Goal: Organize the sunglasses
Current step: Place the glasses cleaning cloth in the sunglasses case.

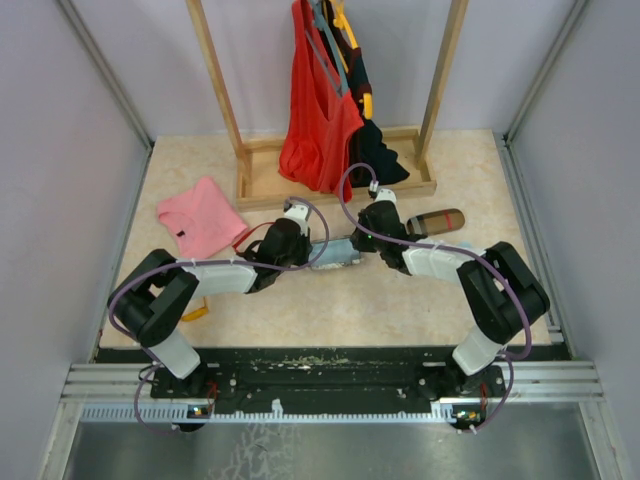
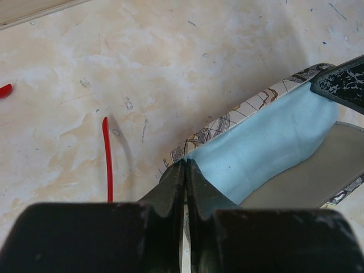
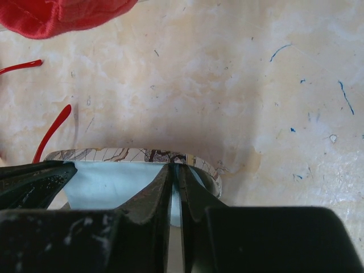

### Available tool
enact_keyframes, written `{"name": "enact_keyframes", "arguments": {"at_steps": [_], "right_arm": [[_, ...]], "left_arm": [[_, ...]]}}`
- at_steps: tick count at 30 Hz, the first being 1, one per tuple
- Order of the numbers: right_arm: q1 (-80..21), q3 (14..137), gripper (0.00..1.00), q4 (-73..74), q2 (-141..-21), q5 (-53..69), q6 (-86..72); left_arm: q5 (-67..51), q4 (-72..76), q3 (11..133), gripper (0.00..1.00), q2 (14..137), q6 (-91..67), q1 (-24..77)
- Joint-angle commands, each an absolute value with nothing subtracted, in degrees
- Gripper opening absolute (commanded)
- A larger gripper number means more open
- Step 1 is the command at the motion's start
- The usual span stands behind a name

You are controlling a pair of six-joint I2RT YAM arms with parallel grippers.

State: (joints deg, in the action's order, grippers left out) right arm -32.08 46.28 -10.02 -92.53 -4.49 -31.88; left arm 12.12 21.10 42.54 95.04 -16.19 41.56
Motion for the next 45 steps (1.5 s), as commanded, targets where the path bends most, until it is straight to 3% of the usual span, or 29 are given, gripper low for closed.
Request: {"name": "enact_keyframes", "arguments": {"at_steps": [1, 11, 26, 45], "right_arm": [[-31.5, 49.3, 0.11, -12.5, -93.4, -5.5, -30.9], [-31.5, 49.0, 0.24, -11.9, -92.0, -5.9, -30.7], [-31.5, 47.3, 0.36, -9.2, -87.2, -7.7, -29.2], [-31.5, 47.5, 0.39, -4.4, -84.1, -11.4, -24.8]], "left_arm": [[12.9, 22.8, 43.9, 0.1, 94.4, -15.8, 41.2], [12.8, 22.6, 43.5, 0.24, 93.5, -16.0, 41.2], [11.8, 22.3, 43.3, 0.31, 92.6, -16.2, 41.2], [10.8, 20.4, 42.6, 0.46, 88.5, -16.9, 41.2]]}}
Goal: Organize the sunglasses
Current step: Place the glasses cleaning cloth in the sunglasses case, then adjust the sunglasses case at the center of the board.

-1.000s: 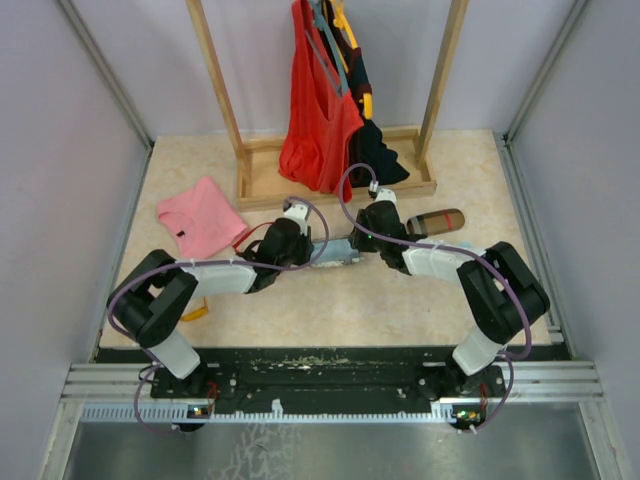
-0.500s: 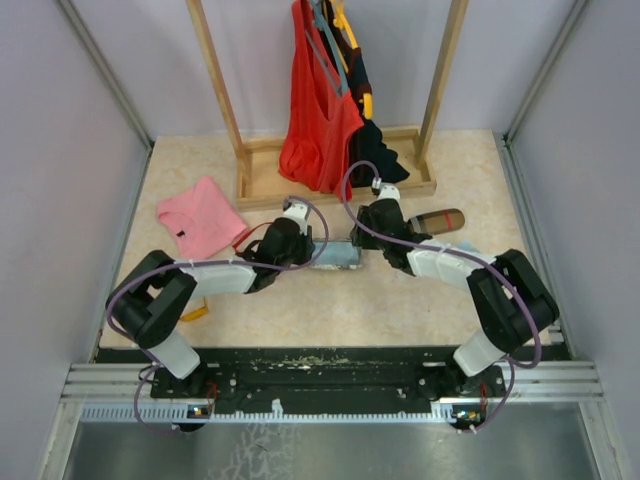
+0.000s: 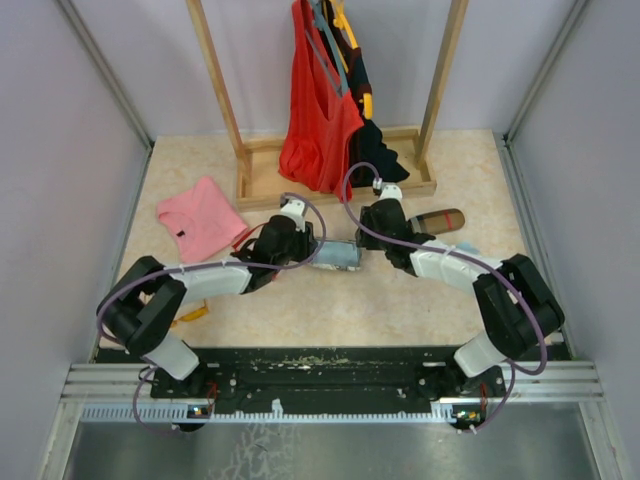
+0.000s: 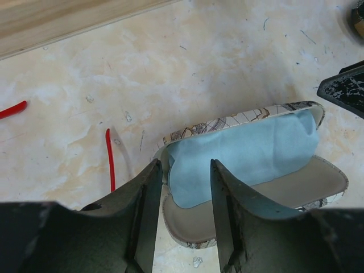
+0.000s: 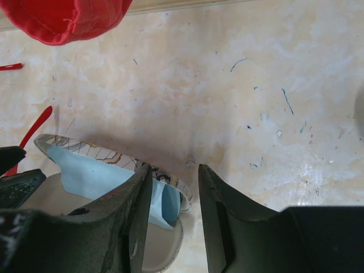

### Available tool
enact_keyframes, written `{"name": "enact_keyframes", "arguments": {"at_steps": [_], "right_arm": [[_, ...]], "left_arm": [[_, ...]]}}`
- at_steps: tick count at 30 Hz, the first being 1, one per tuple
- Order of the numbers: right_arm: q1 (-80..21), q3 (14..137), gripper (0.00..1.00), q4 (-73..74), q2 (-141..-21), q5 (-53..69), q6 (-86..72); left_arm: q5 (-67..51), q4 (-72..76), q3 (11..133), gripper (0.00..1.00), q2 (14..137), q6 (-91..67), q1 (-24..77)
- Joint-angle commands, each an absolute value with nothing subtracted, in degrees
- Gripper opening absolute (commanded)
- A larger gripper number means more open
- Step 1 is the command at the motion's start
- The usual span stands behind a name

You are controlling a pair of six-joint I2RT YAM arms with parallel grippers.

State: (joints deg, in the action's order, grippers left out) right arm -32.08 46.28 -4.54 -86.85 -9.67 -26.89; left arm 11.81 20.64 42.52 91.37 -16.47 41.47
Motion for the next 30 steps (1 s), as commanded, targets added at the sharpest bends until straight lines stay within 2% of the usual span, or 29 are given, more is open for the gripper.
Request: {"name": "enact_keyframes", "arguments": {"at_steps": [1, 7, 17, 30], "right_arm": [[-31.5, 47.9, 0.39, -3.9, -84.1, -11.7, -24.5], [-31.5, 50.6, 0.38, -1.9, -85.1, -11.4, -23.0], [-31.5, 58.2, 0.37, 2.1, -91.5, -10.3, -21.2], [-31.5, 66.0, 0.37, 6.8, -101.0, -7.4, -18.8]], "left_arm": [[10.7, 20.1, 42.6, 0.47, 88.0, -17.2, 41.2], [10.1, 15.6, 42.5, 0.5, 83.3, -20.0, 41.2], [6.5, 4.0, 37.1, 0.48, 74.1, -28.7, 41.3], [4.7, -0.5, 29.7, 0.47, 65.9, -30.7, 41.7]]}}
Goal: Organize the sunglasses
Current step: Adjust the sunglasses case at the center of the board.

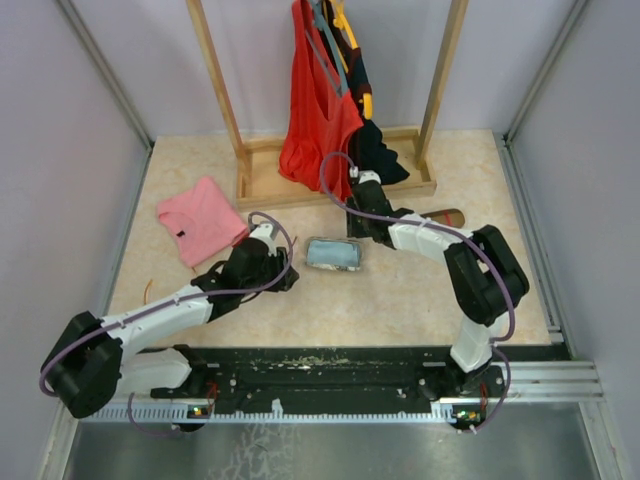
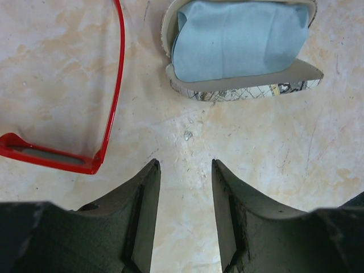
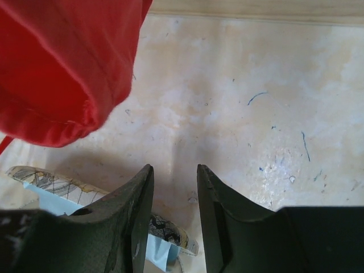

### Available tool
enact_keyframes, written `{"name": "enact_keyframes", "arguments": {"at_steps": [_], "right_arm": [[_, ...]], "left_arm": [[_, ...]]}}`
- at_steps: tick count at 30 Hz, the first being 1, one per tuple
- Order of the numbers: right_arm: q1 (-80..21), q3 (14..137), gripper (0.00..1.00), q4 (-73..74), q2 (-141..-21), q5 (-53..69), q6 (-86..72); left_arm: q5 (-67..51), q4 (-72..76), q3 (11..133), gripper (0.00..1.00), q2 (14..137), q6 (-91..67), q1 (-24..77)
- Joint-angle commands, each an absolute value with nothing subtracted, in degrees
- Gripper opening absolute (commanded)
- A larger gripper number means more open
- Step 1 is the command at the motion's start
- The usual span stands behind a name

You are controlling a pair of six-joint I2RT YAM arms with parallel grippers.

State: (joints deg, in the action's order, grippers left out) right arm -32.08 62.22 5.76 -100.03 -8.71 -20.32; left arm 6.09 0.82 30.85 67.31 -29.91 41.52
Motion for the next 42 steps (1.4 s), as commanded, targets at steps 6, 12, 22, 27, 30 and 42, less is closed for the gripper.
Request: {"name": "enact_keyframes", "arguments": {"at_steps": [6, 12, 22, 27, 30, 42], "right_arm": [[-31.5, 65.8, 0.37, 8.2, -101.6, -7.3, -18.9], [-31.5, 64.7, 0.36, 9.0, -101.1, -7.1, -18.9], [-31.5, 61.9, 0.36, 9.7, -98.5, -7.1, -19.4], [-31.6, 60.1, 0.36, 9.7, -97.0, -6.7, -19.8], [-31.6, 59.1, 0.36, 9.8, -95.9, -6.5, -20.2], [-32.7, 53.4, 0.36, 9.6, -89.9, -5.1, -22.3]], "left_arm": [[3.4, 0.0, 29.7, 0.47, 67.5, -31.2, 41.8], [2.4, 0.9, 29.8, 0.46, 68.9, -31.6, 41.9], [2.0, 1.0, 30.2, 0.46, 69.5, -31.4, 41.9], [2.2, 0.7, 30.6, 0.46, 69.6, -31.1, 41.9], [2.2, 0.6, 30.7, 0.46, 69.5, -31.0, 41.9], [3.2, -0.2, 32.5, 0.46, 71.4, -30.2, 41.9]]}}
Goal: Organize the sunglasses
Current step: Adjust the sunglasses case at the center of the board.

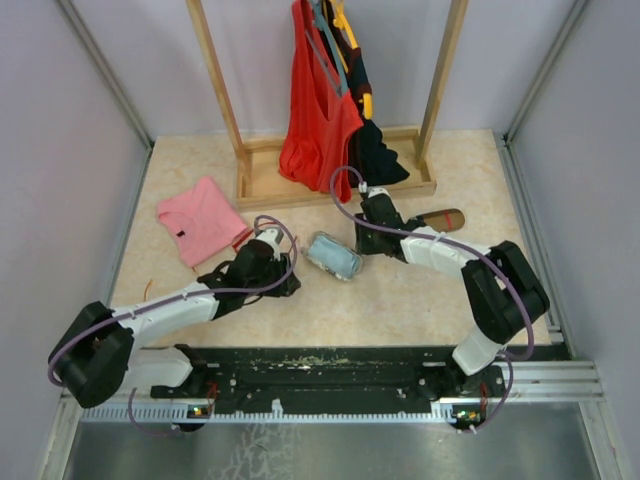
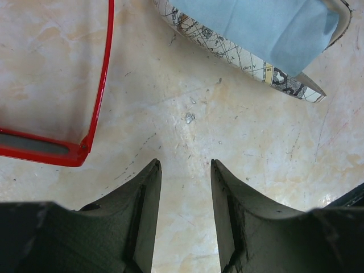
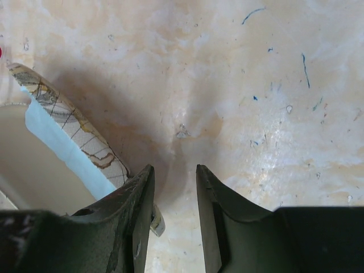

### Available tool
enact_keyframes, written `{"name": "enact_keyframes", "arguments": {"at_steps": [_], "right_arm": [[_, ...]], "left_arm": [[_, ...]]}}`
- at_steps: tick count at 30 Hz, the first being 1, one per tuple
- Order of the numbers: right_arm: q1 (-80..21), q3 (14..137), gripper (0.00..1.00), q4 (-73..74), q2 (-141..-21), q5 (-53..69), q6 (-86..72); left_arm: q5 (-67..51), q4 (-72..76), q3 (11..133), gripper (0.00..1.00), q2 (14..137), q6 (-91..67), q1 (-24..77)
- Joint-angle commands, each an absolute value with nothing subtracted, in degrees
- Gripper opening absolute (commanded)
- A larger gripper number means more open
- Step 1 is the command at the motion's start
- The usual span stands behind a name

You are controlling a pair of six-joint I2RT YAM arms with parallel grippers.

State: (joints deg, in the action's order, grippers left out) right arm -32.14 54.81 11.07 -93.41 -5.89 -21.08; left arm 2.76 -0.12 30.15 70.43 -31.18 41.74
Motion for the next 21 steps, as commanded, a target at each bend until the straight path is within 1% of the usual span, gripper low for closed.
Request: {"name": "enact_keyframes", "arguments": {"at_steps": [1, 21], "right_arm": [[-32.8, 52.9, 0.36, 9.4, -89.6, -5.0, -22.5], [-36.0, 46.9, 0.36, 9.3, -84.0, -3.6, -25.4]], "left_arm": [[3.4, -0.2, 32.8, 0.46, 71.6, -30.1, 41.9], [5.3, -1.1, 37.9, 0.47, 76.9, -28.3, 41.9]]}}
